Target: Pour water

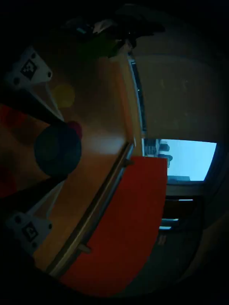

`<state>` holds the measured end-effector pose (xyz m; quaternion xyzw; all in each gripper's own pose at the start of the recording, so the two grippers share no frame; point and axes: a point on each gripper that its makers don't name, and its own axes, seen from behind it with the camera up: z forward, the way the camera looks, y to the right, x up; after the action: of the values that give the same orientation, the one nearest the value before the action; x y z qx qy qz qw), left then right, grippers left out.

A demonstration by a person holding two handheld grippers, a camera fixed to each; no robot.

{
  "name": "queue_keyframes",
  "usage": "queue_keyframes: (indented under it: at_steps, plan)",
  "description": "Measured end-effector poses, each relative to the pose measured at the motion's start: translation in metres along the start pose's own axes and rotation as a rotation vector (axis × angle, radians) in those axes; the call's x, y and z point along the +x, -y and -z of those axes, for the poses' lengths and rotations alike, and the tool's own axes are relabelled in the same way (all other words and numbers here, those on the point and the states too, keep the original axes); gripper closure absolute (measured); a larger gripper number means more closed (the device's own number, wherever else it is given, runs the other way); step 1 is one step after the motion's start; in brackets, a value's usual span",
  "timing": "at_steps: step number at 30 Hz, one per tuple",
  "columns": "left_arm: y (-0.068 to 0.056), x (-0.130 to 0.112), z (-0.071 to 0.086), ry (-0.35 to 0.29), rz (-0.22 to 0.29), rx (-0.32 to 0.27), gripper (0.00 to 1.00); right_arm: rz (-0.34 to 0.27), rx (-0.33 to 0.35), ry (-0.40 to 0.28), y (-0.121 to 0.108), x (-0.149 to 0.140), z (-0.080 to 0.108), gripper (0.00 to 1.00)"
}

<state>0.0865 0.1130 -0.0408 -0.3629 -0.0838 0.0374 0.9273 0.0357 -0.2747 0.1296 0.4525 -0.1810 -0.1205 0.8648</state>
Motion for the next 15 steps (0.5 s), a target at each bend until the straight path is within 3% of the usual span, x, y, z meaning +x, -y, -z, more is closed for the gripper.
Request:
queue_keyframes:
  at_steps: [15]
  plan:
    - [-0.006, 0.010, 0.001, -0.023, 0.001, -0.002, 0.14, -0.004, 0.001, -0.178, 0.009, 0.054, 0.014, 0.05]
